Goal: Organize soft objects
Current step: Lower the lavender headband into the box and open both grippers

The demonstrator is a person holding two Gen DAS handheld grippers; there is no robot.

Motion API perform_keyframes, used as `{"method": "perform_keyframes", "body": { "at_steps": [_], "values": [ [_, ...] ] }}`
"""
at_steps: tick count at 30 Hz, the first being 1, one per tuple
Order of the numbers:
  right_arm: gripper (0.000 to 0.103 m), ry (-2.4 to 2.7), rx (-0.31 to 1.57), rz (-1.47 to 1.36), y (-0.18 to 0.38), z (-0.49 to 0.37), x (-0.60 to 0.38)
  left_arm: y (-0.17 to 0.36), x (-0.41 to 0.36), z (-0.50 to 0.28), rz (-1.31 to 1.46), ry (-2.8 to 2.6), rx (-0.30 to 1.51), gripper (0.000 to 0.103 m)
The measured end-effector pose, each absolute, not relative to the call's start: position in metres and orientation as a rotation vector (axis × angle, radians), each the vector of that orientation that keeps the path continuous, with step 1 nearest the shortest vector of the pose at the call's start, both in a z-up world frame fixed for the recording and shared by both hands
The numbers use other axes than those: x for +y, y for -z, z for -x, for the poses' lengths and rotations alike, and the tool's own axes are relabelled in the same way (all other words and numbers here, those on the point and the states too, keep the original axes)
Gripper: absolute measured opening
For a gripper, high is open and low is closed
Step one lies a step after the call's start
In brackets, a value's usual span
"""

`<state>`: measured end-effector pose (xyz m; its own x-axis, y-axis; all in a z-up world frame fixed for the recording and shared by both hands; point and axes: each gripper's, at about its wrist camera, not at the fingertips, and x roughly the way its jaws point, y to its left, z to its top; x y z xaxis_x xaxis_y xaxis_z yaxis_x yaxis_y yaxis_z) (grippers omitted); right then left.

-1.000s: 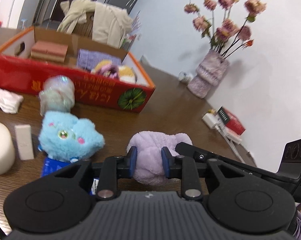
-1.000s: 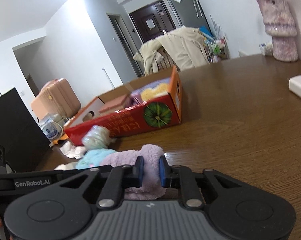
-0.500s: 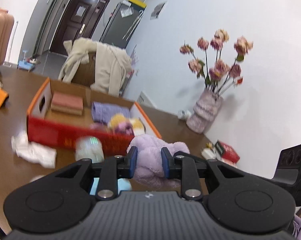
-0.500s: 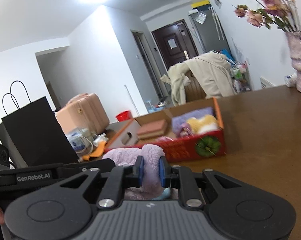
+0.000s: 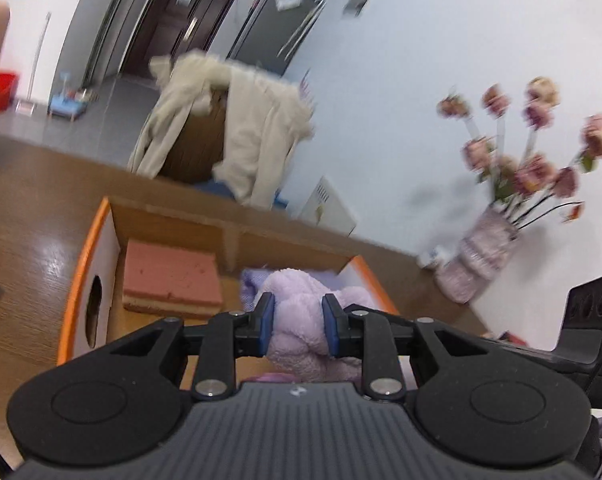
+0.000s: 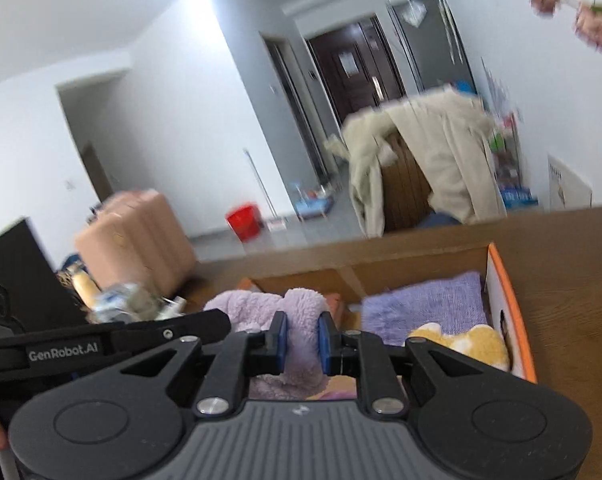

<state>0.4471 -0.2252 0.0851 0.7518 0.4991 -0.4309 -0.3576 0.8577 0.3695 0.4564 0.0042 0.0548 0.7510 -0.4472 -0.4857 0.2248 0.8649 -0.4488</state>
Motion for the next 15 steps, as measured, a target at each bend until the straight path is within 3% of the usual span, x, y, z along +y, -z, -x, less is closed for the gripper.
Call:
{"method": "perform_keyframes", "body": {
  "at_steps": [6,9,15],
  "values": [
    [0.016,-0.377,0.683,-0.244,-0.043,-0.509,-0.212,-0.015,-0.01,-0.491,0.287,0.333,0.723,0.027],
    [0.022,-0.345,0.73,-0.237,-0.027,-0.52,-0.209,-0.007,-0.012,-0.492,0.276,0.307,0.722,0.041],
    [0.029,-0.323,0.718,-0.241,-0.025,-0.52,-0.215,-0.024,-0.002,-0.479,0.286,0.269,0.683,0.045]
  ]
}}
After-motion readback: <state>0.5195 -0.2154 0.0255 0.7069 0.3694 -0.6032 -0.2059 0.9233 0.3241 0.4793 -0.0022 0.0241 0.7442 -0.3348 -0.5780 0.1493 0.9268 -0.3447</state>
